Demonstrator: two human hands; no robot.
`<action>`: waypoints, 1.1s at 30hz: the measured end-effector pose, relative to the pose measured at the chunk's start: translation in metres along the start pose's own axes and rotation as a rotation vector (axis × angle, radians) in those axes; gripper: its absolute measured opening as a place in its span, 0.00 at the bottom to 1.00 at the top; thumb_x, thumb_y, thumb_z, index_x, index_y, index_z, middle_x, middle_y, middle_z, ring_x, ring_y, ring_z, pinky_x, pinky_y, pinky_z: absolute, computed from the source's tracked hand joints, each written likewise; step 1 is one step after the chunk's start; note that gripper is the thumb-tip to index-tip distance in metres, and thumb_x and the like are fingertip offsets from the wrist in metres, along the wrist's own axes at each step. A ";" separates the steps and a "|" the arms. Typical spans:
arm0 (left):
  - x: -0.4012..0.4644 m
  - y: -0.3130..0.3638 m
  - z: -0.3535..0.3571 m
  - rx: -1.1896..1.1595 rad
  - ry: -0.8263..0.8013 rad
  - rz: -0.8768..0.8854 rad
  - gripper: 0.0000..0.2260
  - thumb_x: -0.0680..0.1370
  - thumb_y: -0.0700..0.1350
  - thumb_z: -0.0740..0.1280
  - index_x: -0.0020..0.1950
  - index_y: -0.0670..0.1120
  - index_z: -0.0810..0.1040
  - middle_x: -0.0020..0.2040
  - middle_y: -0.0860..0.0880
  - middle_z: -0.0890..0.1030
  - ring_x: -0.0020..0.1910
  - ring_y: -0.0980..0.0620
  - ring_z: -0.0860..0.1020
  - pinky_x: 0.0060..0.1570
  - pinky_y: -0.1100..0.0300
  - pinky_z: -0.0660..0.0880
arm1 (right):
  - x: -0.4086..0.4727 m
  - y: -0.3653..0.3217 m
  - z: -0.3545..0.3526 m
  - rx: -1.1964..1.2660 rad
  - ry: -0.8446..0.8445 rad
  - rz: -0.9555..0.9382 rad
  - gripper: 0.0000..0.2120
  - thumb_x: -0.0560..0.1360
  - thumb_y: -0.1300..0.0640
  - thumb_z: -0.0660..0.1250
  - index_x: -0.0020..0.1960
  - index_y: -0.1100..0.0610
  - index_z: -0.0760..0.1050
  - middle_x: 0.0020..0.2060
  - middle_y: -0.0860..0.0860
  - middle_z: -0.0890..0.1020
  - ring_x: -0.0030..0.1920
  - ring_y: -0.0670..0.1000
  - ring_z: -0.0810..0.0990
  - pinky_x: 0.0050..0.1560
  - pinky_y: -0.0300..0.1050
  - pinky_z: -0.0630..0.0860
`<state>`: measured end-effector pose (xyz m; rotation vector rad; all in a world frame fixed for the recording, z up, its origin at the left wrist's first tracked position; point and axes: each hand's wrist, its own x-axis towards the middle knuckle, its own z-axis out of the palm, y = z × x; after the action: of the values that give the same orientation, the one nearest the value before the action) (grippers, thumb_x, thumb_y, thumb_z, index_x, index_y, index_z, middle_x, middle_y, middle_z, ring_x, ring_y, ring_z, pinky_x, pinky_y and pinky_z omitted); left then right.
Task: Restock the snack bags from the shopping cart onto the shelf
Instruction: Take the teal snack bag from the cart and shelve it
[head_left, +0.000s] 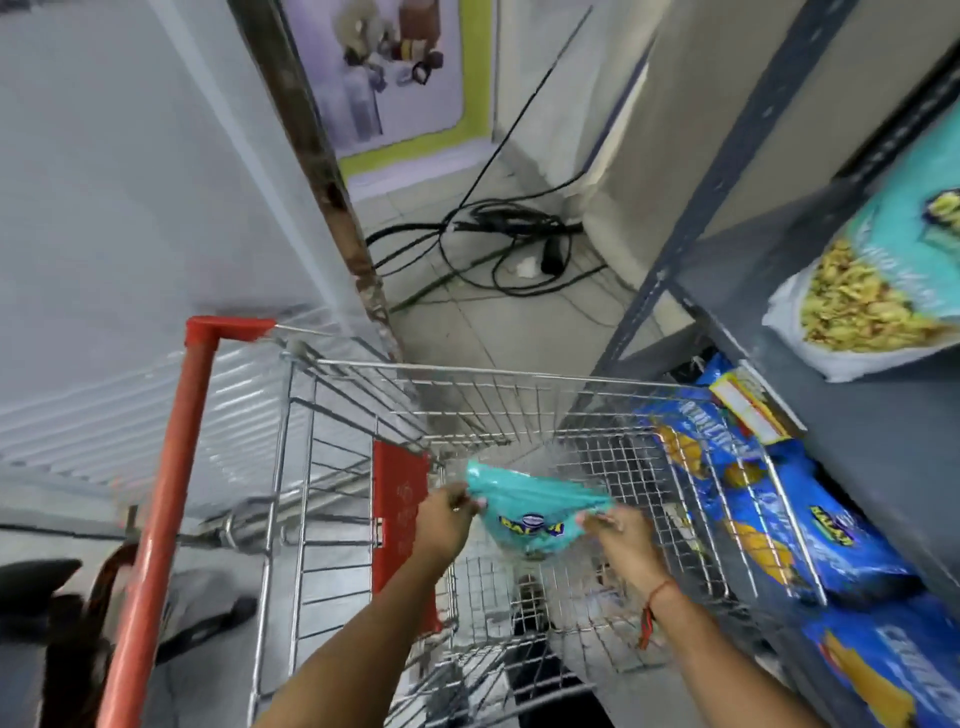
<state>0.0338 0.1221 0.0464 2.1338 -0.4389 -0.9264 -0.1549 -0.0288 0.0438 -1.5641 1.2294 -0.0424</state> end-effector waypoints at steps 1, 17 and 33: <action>-0.005 0.013 0.000 -0.024 -0.019 0.062 0.10 0.74 0.41 0.70 0.35 0.51 0.77 0.29 0.58 0.75 0.31 0.60 0.73 0.29 0.74 0.66 | -0.009 -0.004 -0.011 0.007 0.051 -0.004 0.08 0.72 0.57 0.72 0.34 0.52 0.79 0.34 0.53 0.84 0.37 0.53 0.80 0.38 0.46 0.76; -0.131 0.331 -0.023 -0.459 -0.331 0.796 0.11 0.76 0.40 0.68 0.34 0.49 0.78 0.33 0.48 0.79 0.33 0.52 0.73 0.38 0.57 0.69 | -0.227 -0.166 -0.209 0.155 0.853 -0.503 0.15 0.80 0.57 0.61 0.49 0.71 0.71 0.50 0.73 0.77 0.44 0.67 0.76 0.46 0.53 0.73; -0.268 0.480 -0.013 -0.520 -0.648 0.909 0.04 0.74 0.42 0.71 0.44 0.41 0.83 0.51 0.37 0.85 0.54 0.36 0.82 0.55 0.38 0.80 | -0.377 -0.213 -0.319 0.321 1.098 -0.634 0.13 0.81 0.56 0.58 0.39 0.54 0.74 0.39 0.49 0.81 0.35 0.43 0.78 0.32 0.35 0.72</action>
<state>-0.1446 -0.0359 0.5424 0.9365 -1.2038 -0.9919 -0.3755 -0.0146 0.5341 -1.5854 1.3323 -1.5947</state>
